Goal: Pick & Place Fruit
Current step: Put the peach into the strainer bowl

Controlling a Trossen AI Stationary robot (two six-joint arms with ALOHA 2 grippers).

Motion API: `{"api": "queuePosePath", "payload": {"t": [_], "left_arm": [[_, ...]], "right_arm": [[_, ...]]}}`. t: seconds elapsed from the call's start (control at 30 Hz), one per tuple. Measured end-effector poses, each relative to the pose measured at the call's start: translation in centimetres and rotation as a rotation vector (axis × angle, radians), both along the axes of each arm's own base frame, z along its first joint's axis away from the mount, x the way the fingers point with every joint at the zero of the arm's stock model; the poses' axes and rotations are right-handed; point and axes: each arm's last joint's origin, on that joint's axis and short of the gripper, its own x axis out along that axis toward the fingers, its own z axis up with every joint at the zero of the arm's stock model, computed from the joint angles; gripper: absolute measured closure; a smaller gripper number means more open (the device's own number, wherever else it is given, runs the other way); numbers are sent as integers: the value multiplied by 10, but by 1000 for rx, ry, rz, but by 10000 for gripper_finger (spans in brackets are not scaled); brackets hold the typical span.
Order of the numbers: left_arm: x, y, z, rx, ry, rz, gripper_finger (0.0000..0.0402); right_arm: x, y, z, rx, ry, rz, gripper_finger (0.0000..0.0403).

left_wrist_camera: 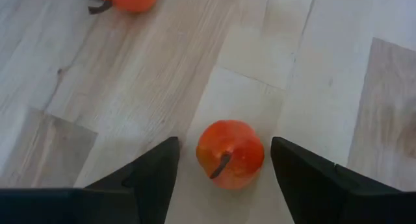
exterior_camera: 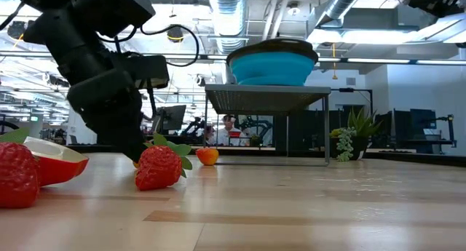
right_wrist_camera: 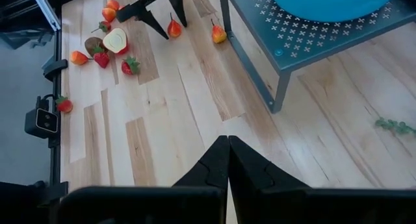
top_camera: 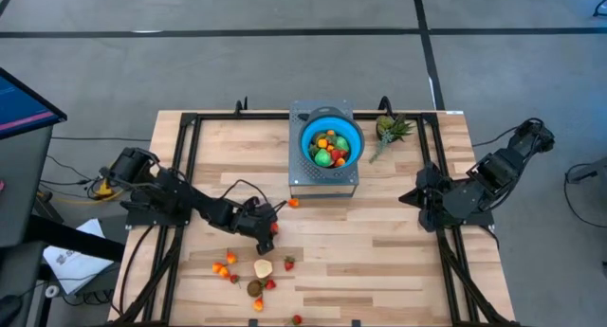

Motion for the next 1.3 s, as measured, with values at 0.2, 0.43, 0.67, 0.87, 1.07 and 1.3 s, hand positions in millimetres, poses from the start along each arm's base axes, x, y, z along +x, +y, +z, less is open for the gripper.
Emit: {"api": "queuePosePath", "payload": {"t": [0.2,0.43,0.67,0.87,1.07,1.3], "left_arm": [[0,1,0,0,-3,1,181],[1,1,1,-6,-11,2,220],[2,0,1,-11,-16,-1,260],[2,0,1,-26,-14,-10,263],[4,-1,3,-42,-28,-16,262],[21,-7,23,-68,-110,-20,261]], "right_arm": [[0,0,0,6,0,-5,403],[0,0,0,5,0,-5,403],[0,0,0,5,0,-5,403],[0,0,0,5,0,-5,403],[0,0,0,5,0,-5,403],[0,0,0,5,0,-5,403]]}}
